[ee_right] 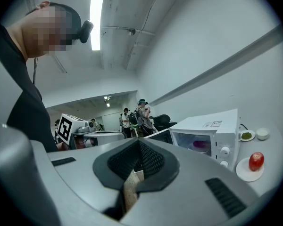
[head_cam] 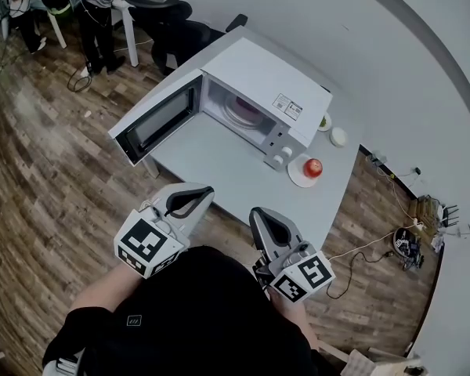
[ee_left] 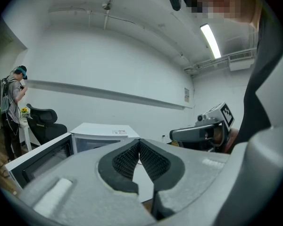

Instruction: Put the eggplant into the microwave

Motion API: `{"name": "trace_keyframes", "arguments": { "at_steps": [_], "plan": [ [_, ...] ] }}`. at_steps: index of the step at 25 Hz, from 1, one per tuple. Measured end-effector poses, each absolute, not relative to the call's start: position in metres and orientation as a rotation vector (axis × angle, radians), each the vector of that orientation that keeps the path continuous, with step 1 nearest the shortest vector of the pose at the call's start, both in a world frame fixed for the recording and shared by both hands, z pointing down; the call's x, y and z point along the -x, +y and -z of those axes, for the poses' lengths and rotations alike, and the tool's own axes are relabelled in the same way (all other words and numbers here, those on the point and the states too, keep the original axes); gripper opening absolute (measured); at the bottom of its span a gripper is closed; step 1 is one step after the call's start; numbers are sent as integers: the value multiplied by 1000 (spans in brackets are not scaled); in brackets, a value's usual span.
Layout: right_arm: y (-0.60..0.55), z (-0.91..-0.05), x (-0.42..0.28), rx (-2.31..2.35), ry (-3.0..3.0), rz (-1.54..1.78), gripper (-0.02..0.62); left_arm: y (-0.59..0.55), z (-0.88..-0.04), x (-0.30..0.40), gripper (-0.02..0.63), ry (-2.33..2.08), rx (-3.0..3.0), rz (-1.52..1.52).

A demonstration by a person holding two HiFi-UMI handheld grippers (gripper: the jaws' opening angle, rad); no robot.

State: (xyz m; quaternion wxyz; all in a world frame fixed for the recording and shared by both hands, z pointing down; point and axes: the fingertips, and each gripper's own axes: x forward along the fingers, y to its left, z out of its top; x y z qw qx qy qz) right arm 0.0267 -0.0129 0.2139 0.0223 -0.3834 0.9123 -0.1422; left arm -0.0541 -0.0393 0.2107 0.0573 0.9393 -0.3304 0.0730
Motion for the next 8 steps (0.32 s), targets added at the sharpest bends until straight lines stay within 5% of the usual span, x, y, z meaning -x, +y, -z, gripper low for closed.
{"name": "trace_keyframes", "arguments": {
  "at_steps": [8],
  "plan": [
    [-8,-212,-35,1211,2811,435,14,-34,-206,49,9,-991,-2849,-214]
  ]
}}
